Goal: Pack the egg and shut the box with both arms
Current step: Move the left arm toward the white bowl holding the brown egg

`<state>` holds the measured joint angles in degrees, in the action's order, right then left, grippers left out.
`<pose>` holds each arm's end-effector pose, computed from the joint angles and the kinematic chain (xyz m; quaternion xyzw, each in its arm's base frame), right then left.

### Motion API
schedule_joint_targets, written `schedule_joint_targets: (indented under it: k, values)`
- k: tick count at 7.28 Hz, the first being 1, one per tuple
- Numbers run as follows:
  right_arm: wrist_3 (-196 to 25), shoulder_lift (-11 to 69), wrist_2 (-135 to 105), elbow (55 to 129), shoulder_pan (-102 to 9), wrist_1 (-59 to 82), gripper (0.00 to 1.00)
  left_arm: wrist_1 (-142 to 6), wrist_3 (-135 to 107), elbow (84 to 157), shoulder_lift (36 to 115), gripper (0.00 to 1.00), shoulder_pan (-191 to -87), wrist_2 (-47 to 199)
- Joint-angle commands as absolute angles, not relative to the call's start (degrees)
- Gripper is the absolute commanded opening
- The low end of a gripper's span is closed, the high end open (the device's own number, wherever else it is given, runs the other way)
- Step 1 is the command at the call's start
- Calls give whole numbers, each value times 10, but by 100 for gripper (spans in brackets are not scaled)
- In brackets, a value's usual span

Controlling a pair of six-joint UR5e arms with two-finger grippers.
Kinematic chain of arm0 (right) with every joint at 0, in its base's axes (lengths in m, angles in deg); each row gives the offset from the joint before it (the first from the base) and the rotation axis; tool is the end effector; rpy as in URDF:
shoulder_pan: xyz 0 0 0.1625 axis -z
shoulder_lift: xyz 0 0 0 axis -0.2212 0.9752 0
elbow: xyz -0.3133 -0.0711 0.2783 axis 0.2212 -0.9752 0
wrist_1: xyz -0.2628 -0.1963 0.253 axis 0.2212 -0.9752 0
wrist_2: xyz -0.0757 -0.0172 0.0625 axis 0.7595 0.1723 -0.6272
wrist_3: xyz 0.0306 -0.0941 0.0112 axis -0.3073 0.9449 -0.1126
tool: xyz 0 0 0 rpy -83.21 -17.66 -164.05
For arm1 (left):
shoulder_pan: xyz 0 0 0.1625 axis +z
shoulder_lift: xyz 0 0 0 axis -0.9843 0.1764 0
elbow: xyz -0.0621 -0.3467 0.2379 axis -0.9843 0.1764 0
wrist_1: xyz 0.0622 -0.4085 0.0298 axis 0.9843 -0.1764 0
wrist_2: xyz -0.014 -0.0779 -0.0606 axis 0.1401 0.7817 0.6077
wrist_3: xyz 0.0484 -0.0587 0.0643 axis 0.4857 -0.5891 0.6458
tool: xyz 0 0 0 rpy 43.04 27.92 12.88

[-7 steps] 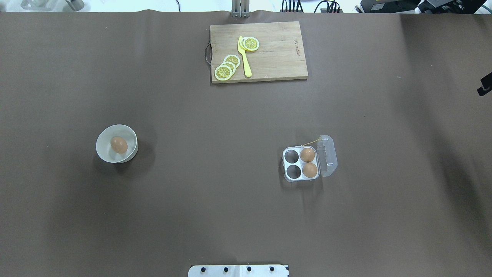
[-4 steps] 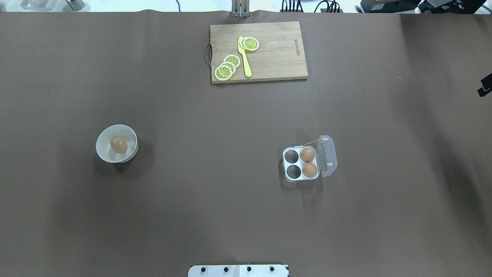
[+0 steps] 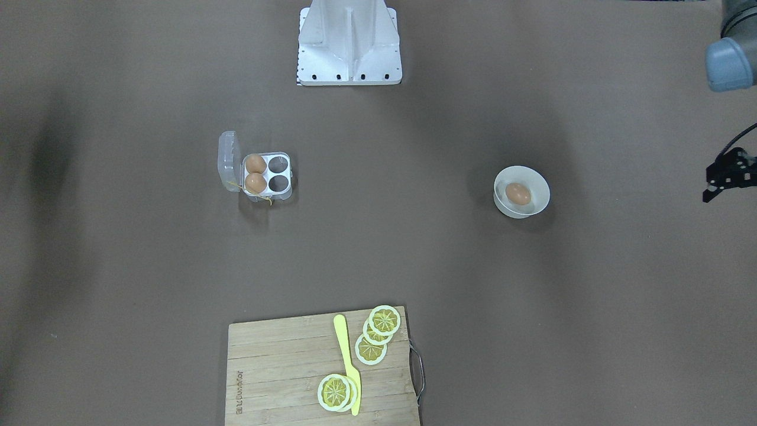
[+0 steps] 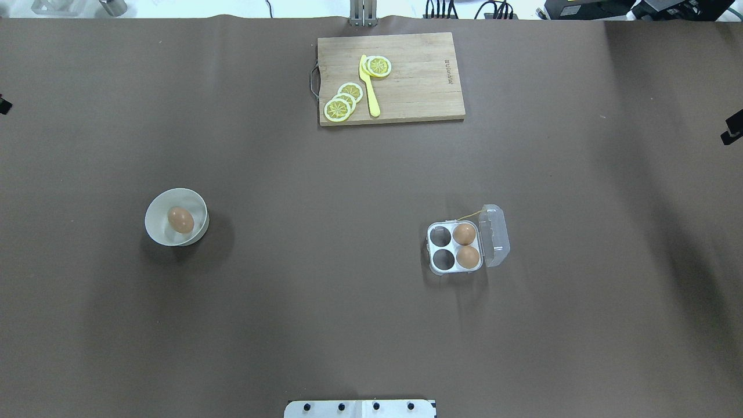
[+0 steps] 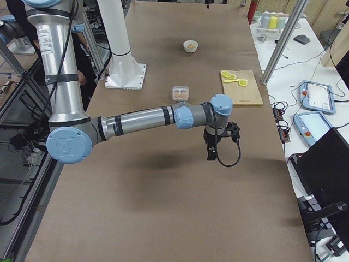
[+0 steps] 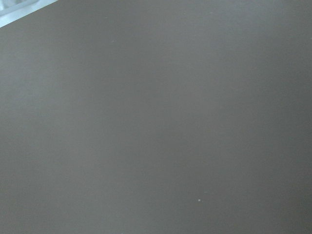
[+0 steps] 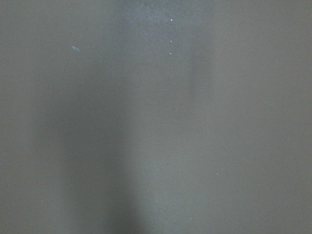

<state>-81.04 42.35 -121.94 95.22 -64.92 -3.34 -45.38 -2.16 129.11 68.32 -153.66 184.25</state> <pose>-0.0486 -0.5468 0.5546 0.0122 -0.3534 -0.0311 0.9349 0.0944 -0.5745 0.4585 0.1492 0.3618 0.1818 0.9021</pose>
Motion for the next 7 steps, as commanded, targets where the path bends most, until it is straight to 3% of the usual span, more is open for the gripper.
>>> schedule_joint_targets:
  k: [1,6,7]
  values:
    - [-813,420,-1219,947,-649,-34,100,-453,-65,1325,694,99,-1474,1842]
    - [-813,423,-1220,946,-649,-39,100,-454,-149,1326,729,97,-1349,1848]
    - [-813,424,-1220,946,-652,-39,100,-456,-172,1326,731,91,-1328,1845]
